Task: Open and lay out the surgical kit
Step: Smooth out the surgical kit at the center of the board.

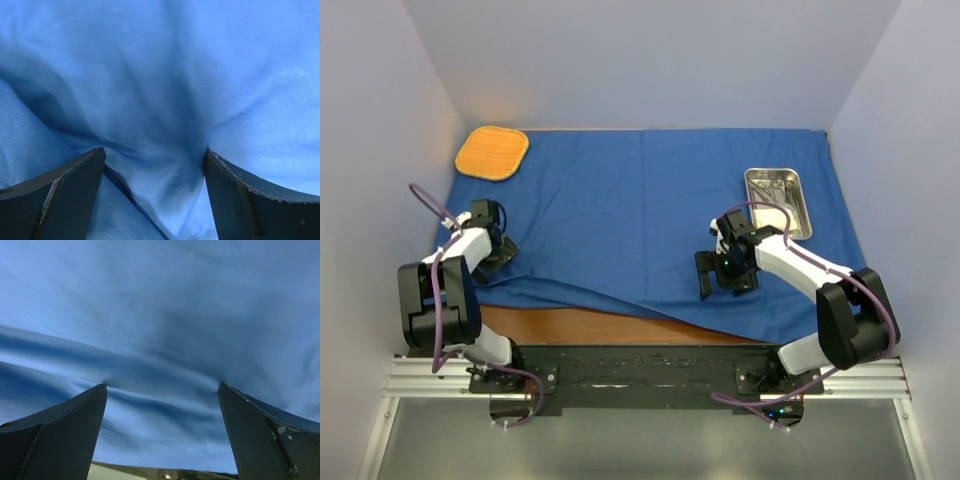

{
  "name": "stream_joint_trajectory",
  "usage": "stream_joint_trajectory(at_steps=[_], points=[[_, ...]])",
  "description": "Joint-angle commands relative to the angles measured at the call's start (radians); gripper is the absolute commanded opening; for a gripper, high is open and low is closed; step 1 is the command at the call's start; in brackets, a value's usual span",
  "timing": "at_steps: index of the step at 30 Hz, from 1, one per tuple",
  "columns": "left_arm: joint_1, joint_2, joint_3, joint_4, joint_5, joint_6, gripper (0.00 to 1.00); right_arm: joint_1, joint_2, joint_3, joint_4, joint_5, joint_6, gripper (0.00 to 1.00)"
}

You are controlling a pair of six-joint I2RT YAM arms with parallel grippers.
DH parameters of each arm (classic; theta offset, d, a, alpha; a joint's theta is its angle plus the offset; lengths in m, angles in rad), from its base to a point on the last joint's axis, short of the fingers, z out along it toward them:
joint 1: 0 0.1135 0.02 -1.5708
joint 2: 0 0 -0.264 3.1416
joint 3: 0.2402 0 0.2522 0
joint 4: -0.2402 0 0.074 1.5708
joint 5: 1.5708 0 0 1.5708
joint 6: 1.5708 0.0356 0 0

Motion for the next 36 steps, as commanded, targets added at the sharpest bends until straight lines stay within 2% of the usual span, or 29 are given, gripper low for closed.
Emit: stream_joint_trajectory(at_steps=[1,6,11,15,20,24,30,33,36], points=[[0.056,-0.037,-0.054,-0.120,-0.154,-0.037,0.84,0.005,-0.011,-0.046,-0.074,-0.057,0.016,0.98],[0.058,-0.151,-0.056,-0.211,-0.231,-0.085,0.85,0.004,-0.117,-0.048,-0.117,-0.039,0.056,0.98],[0.085,-0.275,-0.119,-0.260,-0.228,-0.171,0.85,0.004,-0.171,-0.039,-0.153,-0.054,0.048,0.99],[0.093,-0.332,-0.100,-0.291,-0.232,-0.195,0.87,0.005,-0.253,-0.016,-0.121,-0.064,0.047,0.98],[0.091,-0.358,-0.083,-0.274,-0.208,-0.191,0.88,0.007,-0.249,0.000,-0.050,-0.162,0.019,0.98],[0.093,-0.314,-0.053,-0.213,-0.142,-0.150,0.94,0.015,-0.212,0.012,0.011,-0.193,0.030,0.98],[0.091,-0.136,0.004,-0.085,-0.104,-0.086,0.97,0.013,-0.128,0.035,0.037,-0.033,0.009,0.99],[0.093,-0.039,0.024,-0.082,-0.074,-0.111,0.97,-0.001,-0.084,-0.008,0.077,0.009,0.063,0.98],[0.091,-0.013,0.000,-0.094,-0.068,-0.132,0.97,-0.056,-0.076,-0.082,0.093,-0.038,0.126,0.99]])
